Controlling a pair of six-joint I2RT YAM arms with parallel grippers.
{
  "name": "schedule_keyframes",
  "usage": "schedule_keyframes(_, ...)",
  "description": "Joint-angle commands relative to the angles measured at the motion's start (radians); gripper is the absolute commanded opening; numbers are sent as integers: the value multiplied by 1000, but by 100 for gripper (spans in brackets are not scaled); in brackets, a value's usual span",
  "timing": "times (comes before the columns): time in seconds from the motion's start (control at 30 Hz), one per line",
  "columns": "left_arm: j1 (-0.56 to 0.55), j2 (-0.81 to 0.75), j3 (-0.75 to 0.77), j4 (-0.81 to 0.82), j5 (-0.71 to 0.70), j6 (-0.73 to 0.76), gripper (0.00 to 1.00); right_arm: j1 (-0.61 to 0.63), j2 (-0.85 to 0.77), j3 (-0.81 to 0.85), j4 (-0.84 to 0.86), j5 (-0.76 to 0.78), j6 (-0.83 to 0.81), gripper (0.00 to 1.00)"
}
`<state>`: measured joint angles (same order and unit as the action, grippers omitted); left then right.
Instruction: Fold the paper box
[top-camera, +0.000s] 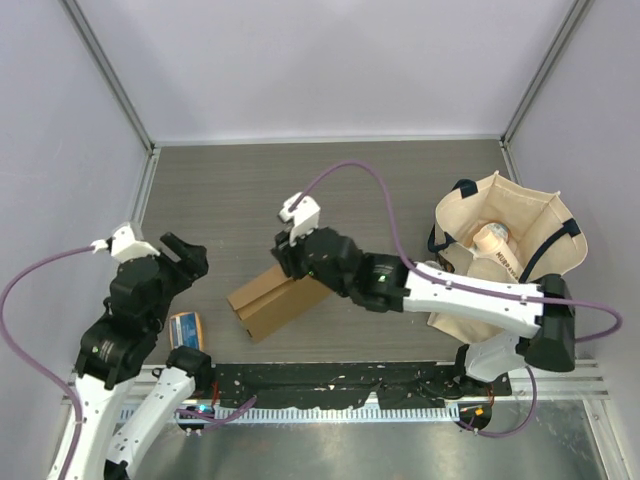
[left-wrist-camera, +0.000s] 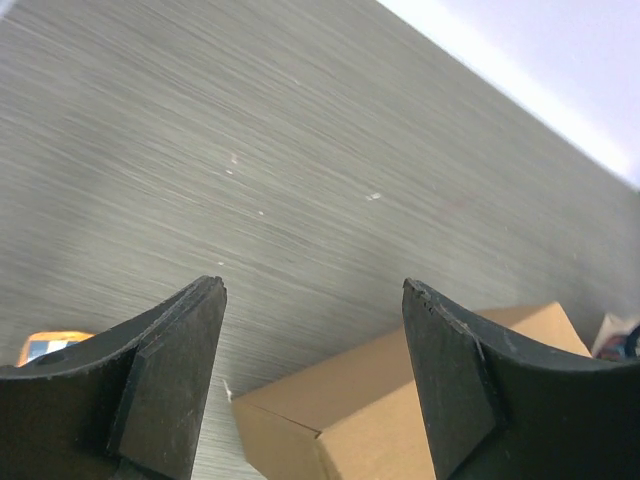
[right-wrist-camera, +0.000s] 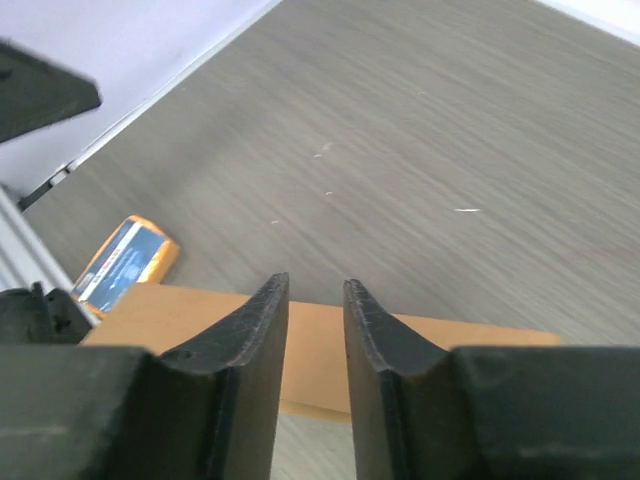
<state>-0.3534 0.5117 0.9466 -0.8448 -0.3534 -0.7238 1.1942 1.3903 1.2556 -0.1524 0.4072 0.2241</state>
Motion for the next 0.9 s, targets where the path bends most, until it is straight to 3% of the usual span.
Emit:
schedule_keyframes(0.0,-1,-77,47,-76,-211,-28,76,103,104,80,118,54,-28,30)
schedule_keyframes(0.23,-1,-188,37,-91,-246,-25,77,215,260,165,192,62,-81,20)
schedule_keyframes(0.37,-1,-197,34,-91,-237,-17,78,246,318,151,212,73,-80,19)
schedule_keyframes(0.67,1,-171,23,-79,-182,-12,79,272,343,-146,420,177,-31,17)
schedule_keyframes(0.87,-1,-168,9,-68,-159,-28,79,298,415,-258,592,344,-81,17)
